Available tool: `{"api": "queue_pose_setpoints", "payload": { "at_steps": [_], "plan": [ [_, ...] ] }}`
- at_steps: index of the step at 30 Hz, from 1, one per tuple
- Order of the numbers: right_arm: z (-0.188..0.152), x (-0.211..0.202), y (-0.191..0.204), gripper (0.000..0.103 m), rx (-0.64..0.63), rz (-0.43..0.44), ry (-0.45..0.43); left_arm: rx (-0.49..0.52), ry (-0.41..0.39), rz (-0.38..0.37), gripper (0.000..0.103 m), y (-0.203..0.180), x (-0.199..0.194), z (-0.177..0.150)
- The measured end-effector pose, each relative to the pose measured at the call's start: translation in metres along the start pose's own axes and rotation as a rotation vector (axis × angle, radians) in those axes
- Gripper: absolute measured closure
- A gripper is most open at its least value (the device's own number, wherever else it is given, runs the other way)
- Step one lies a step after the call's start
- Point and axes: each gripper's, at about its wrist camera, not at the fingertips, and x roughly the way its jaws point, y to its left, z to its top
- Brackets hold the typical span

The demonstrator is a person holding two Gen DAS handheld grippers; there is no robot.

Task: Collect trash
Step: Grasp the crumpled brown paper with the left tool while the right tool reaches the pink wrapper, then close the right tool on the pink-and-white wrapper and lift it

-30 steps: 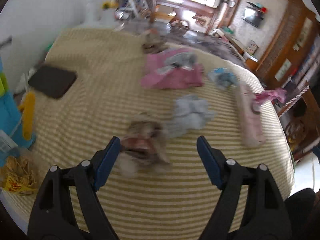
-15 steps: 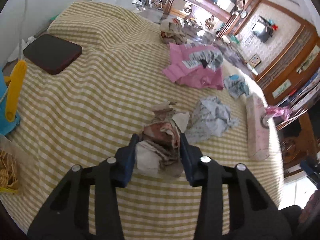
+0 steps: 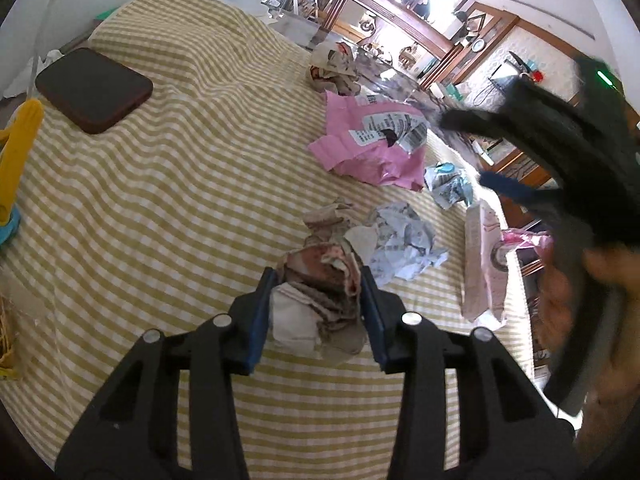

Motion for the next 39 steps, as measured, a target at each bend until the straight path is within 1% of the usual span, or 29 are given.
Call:
{"api": "queue_pose_setpoints", "payload": {
  "at_steps": [3,5,8,11,12,14,15,16,17,19,22,26,33,37,39],
  "plan": [
    [0.013,0.016,0.014,0.012,-0.035,-0.032,-0.007,-0.012,0.002,-0.014,0.063,0.001,0.0,0.001],
    [0.02,0.031,0.024,0.012,-0.063,-0.052,0.019,-0.018,0.004,-0.022,0.063,0.001,0.0,0.001],
    [0.023,0.055,0.031,0.012,-0.091,-0.106,0.078,-0.03,0.009,-0.03,0.063,0.002,0.001,0.001],
    [0.019,0.074,0.029,0.012,-0.088,-0.135,0.149,-0.041,0.01,-0.038,0.063,0.003,0.0,0.001],
    [0.017,0.076,0.026,0.013,-0.077,-0.131,0.155,-0.044,0.009,-0.042,0.063,0.004,0.0,0.001],
    [0.016,0.076,0.02,0.024,-0.043,-0.113,0.145,-0.046,0.009,-0.042,0.063,0.003,-0.001,0.001],
    [0.015,0.075,0.018,0.026,-0.036,-0.109,0.139,-0.047,0.011,-0.042,0.063,0.003,0.0,0.0],
    [0.015,0.073,0.016,0.034,-0.035,-0.104,0.132,-0.048,0.013,-0.041,0.063,0.004,0.001,0.0],
    [0.015,0.071,0.015,0.039,-0.037,-0.095,0.126,-0.05,0.016,-0.041,0.063,0.005,0.002,-0.001],
    [0.013,0.063,0.011,0.042,-0.037,-0.066,0.111,-0.055,0.021,-0.043,0.062,0.004,0.002,-0.002],
    [0.009,0.045,0.009,0.044,-0.021,-0.013,0.077,-0.051,0.021,-0.037,0.062,0.004,0.003,-0.002],
    [0.002,0.011,0.004,0.044,-0.013,0.04,0.015,-0.053,0.027,-0.028,0.061,0.005,0.006,-0.002],
    [-0.016,-0.046,-0.016,0.044,-0.007,0.084,-0.079,-0.052,0.028,-0.018,0.057,0.005,0.009,-0.002],
    [-0.033,-0.071,-0.03,0.044,0.018,0.104,-0.107,-0.047,0.034,-0.008,0.054,0.005,0.012,-0.004],
    [-0.042,-0.082,-0.035,0.044,0.015,0.104,-0.118,-0.045,0.036,-0.005,0.054,0.004,0.012,-0.005]
  ]
}}
